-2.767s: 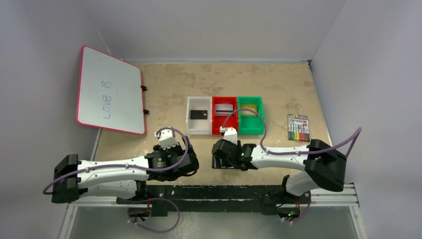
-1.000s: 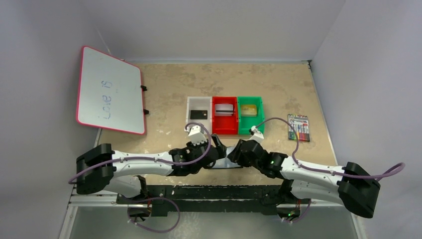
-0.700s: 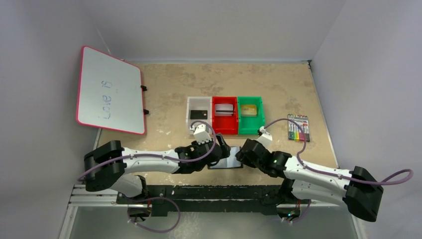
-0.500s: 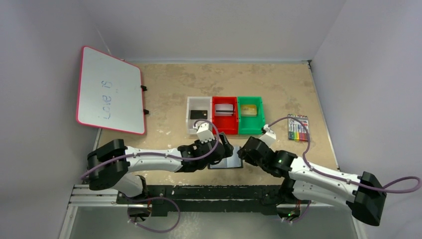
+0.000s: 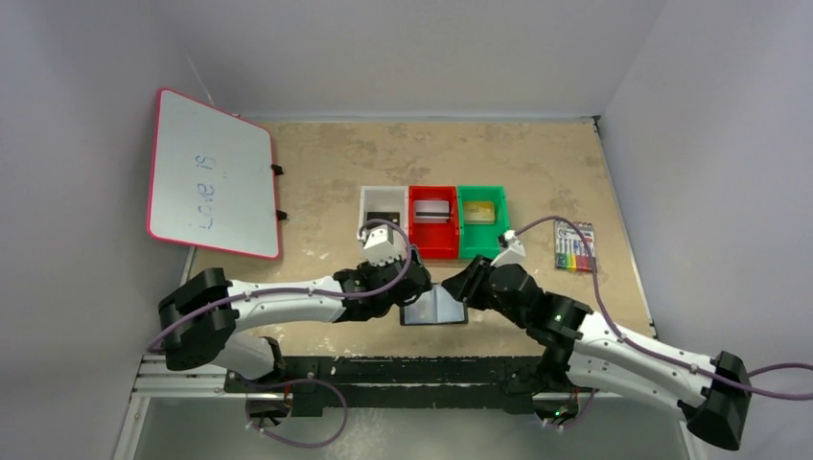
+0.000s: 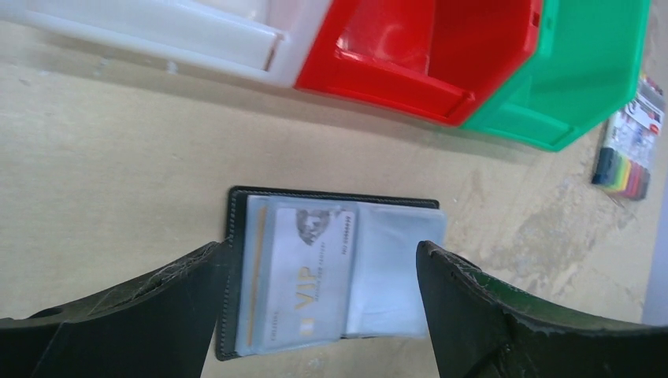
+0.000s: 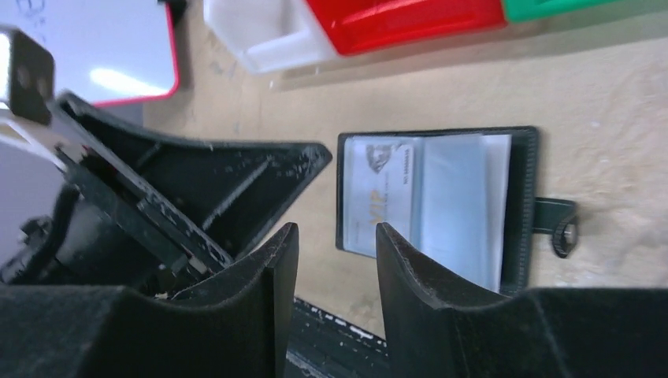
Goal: Take the credit cards out of the card holder
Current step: Remove the credit card from the card holder.
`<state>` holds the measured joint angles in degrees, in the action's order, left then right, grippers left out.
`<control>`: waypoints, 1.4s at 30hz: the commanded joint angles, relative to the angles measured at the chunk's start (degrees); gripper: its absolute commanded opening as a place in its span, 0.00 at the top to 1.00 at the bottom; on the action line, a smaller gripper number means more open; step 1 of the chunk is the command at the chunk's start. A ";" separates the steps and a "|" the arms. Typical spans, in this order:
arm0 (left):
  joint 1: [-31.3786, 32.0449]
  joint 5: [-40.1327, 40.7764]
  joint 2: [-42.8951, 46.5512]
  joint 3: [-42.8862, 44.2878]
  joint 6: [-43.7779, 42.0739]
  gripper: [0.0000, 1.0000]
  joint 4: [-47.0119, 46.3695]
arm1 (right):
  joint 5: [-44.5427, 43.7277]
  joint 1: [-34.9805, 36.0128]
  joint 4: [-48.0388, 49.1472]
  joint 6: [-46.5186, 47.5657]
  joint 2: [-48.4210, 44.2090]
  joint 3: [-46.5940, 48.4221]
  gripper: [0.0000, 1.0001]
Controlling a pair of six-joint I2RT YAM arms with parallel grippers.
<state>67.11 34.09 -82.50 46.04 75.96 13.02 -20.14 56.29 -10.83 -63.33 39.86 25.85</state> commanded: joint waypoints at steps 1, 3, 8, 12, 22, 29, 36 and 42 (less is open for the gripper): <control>-1.80 2.79 3.19 1.05 -0.20 0.12 5.10 | 7.13 -0.02 9.85 3.12 5.79 -1.36 0.55; -2.23 2.11 3.15 0.96 -2.40 0.13 4.78 | 4.80 -0.04 7.46 0.23 8.68 -0.55 0.54; -2.25 2.70 3.38 1.46 -5.36 0.16 6.23 | 6.26 0.00 15.00 4.00 12.33 -1.93 0.56; -2.51 0.50 3.86 0.46 -6.24 0.19 5.12 | 6.71 -0.04 18.00 1.33 15.99 -3.19 0.58; -2.51 -3.58 3.63 -2.39 -7.52 0.27 -0.05 | 9.44 -2.24 22.18 3.61 26.65 -3.30 0.59; -2.51 -6.09 -0.78 0.50 -12.08 0.43 0.79 | 13.50 -4.27 27.93 4.23 28.73 -5.95 0.62; -2.51 -8.25 -5.01 2.71 -14.73 0.52 3.24 | 17.02 -6.82 32.70 3.70 27.25 -9.57 0.65; -2.51 -13.05 -8.26 2.11 -15.35 0.60 -1.66 | 21.88 -9.54 39.85 3.81 28.00 -13.69 0.67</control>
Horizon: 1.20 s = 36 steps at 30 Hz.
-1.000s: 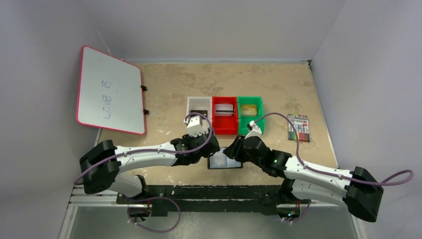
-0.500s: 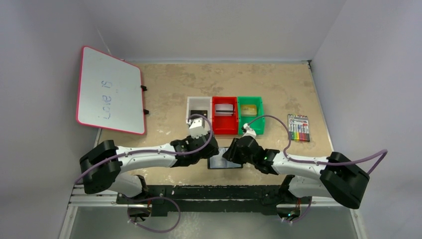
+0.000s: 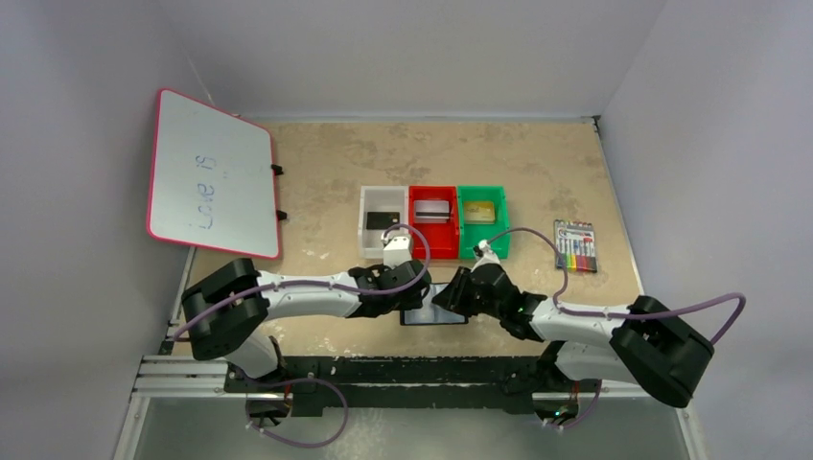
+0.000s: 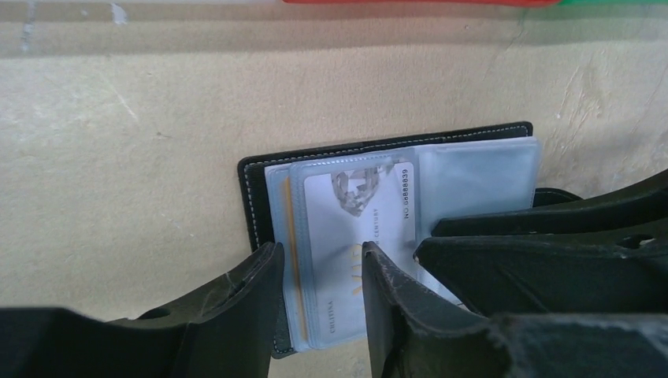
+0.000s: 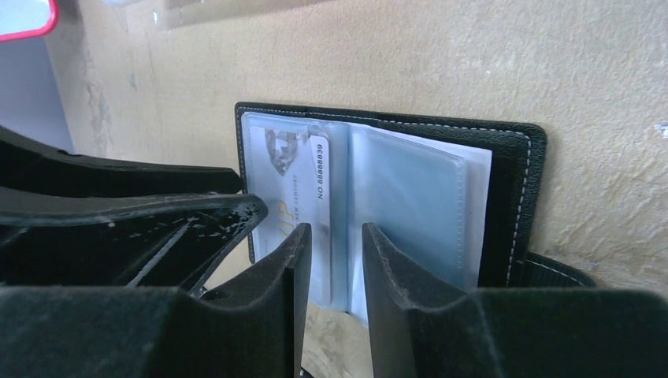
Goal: Take the credit cards out of the card holder
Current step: Remove the credit card from the card holder.
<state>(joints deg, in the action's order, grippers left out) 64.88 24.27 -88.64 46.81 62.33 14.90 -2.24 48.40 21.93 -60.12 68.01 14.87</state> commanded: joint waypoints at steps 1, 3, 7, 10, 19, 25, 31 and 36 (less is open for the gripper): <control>-0.28 -3.56 -2.74 1.56 -1.82 0.62 -3.56 | 5.01 -1.99 8.42 0.72 0.15 -3.28 0.68; -0.20 -3.91 -3.69 1.72 -1.94 0.65 -3.39 | 6.69 -2.49 10.07 1.29 1.01 -3.60 0.69; -0.19 -4.04 -4.84 1.62 -1.92 0.72 -3.21 | 8.74 -3.02 12.59 2.06 2.38 -3.85 0.72; -0.19 -4.14 -5.58 1.70 -1.73 0.77 -2.94 | 9.80 -3.52 14.27 1.81 3.32 -4.26 0.75; 0.78 -3.38 -6.51 1.27 -1.01 0.89 -2.73 | 11.03 -5.64 17.57 -0.90 3.92 -6.10 1.00; 1.55 -1.03 -6.40 0.96 0.04 1.00 -1.67 | 11.35 -6.83 18.45 -3.35 1.54 -7.39 1.00; 1.69 0.20 -5.37 0.01 0.60 1.00 -2.07 | 11.67 -8.30 16.96 -3.95 -2.06 -9.07 1.00; 1.74 -1.72 -3.65 -1.46 -0.21 1.00 -6.30 | 12.08 -8.50 15.98 -3.61 -1.46 -8.22 0.86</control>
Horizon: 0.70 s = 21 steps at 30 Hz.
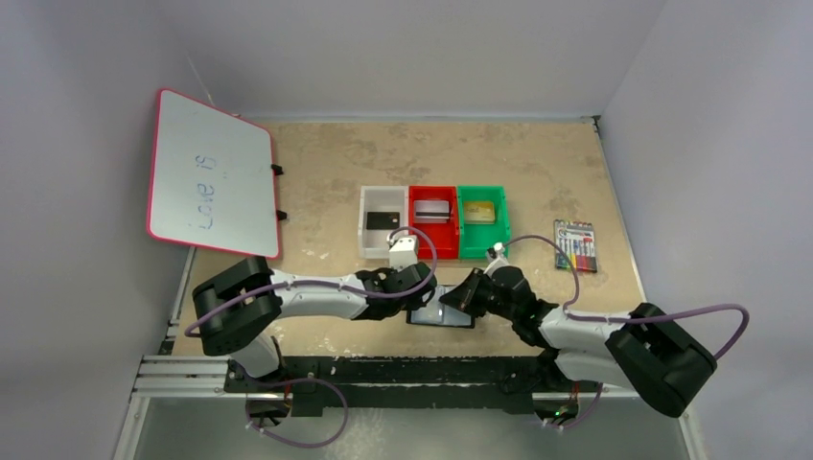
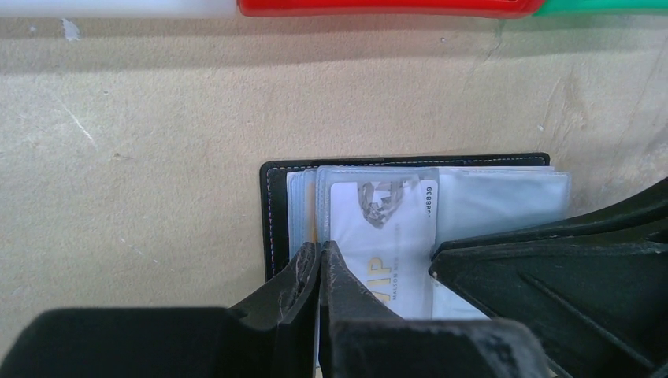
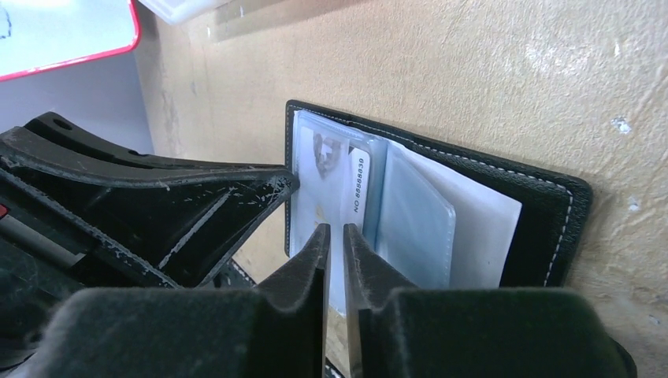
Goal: Take the credit cards out of the card holder
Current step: Remove the credit card from the card holder.
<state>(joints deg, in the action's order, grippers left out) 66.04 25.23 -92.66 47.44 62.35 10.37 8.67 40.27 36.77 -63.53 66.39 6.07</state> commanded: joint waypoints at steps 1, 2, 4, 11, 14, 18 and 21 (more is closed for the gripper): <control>0.62 -3.13 0.71 -2.14 -0.50 0.99 -2.32 | 0.95 -0.41 0.46 -0.52 0.62 0.94 0.84; 0.65 -3.25 0.97 -2.10 -0.43 0.95 -2.40 | 0.25 -0.52 -0.74 -1.08 1.14 1.37 0.84; 0.66 -2.73 1.79 -1.92 -0.10 0.88 -1.84 | -0.90 -0.54 -2.23 -1.85 1.85 1.60 0.82; 0.67 -1.15 4.03 -2.53 0.67 0.73 -0.09 | -3.62 -0.54 -9.43 -0.38 -5.75 1.82 0.68; 0.67 -0.94 4.42 -2.26 0.59 0.72 -0.51 | -6.69 -0.54 -14.51 -0.06 -9.41 2.01 0.63; 0.75 -0.05 3.19 -0.73 1.14 0.71 0.39 | -4.50 -0.54 -9.21 0.03 -8.92 -0.17 0.68; 0.76 -1.02 3.06 -0.82 1.22 0.71 -1.53 | -1.31 -0.54 -3.93 0.48 -5.04 -0.26 0.72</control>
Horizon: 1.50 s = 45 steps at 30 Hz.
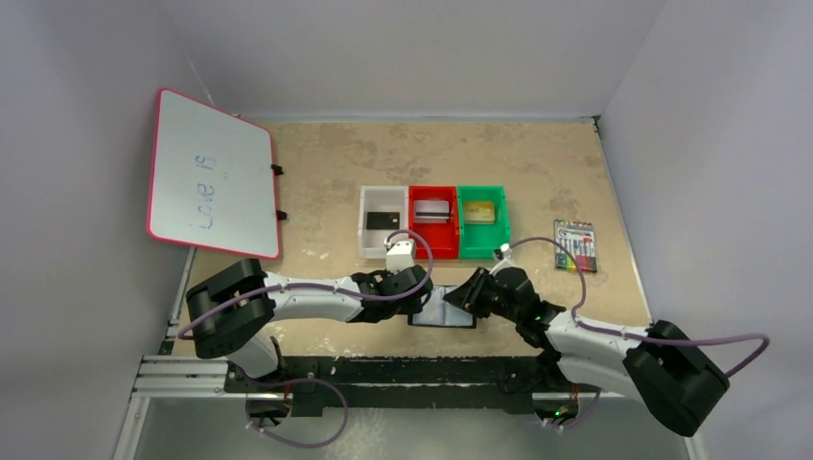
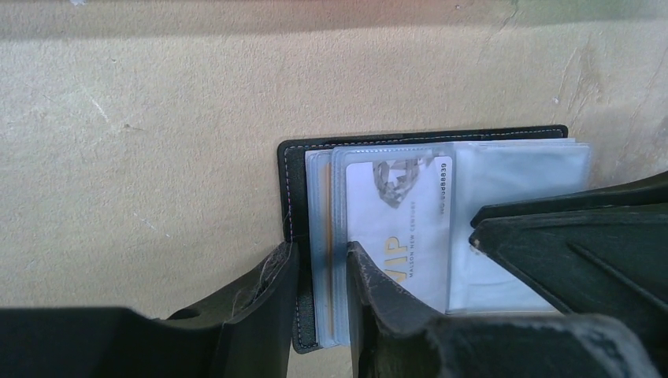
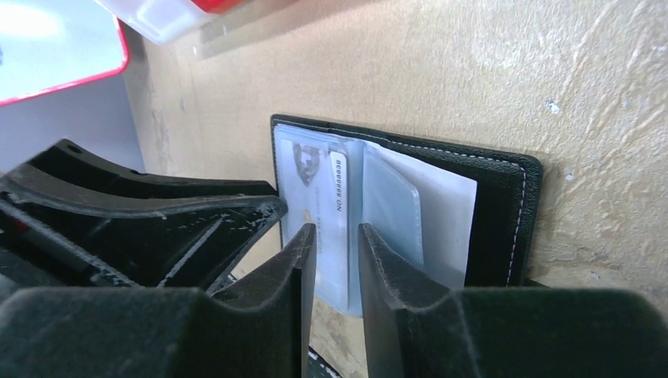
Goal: Take the credit cards out of the card holder
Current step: Remove the credit card from the card holder.
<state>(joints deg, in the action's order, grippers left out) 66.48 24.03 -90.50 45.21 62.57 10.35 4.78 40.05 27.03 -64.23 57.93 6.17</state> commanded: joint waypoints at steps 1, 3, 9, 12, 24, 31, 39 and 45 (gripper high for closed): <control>0.32 0.07 0.86 1.57 1.05 0.72 -1.71 | 3.29 -0.33 6.88 1.47 4.92 0.06 0.72; 0.28 0.24 0.70 2.30 0.99 0.73 -0.79 | 3.33 -0.39 6.20 1.23 7.89 1.08 0.73; 0.73 0.52 1.77 3.44 0.25 0.73 -0.55 | 6.86 -0.41 17.03 0.19 15.19 -0.96 0.74; 0.84 0.05 1.75 3.07 0.18 0.72 -1.96 | 9.44 -0.41 21.38 0.69 18.25 -0.64 0.78; 2.02 -0.38 -3.37 3.36 1.95 0.76 1.22 | 10.52 -0.56 23.27 0.24 19.60 0.25 0.99; 3.65 2.50 -6.02 3.67 1.80 0.82 5.08 | 7.64 -0.98 16.27 0.73 13.12 0.47 1.00; 6.22 9.66 -12.67 7.25 3.35 0.85 14.48 | 6.04 -1.95 9.74 2.36 9.87 0.64 1.00; 6.47 11.81 -12.62 6.51 5.24 0.86 16.35 | 5.95 -2.62 9.29 0.81 7.15 -1.14 1.00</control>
<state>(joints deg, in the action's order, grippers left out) 72.95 37.85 -99.46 54.54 65.76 17.91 11.09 38.15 36.18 -63.24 67.83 6.04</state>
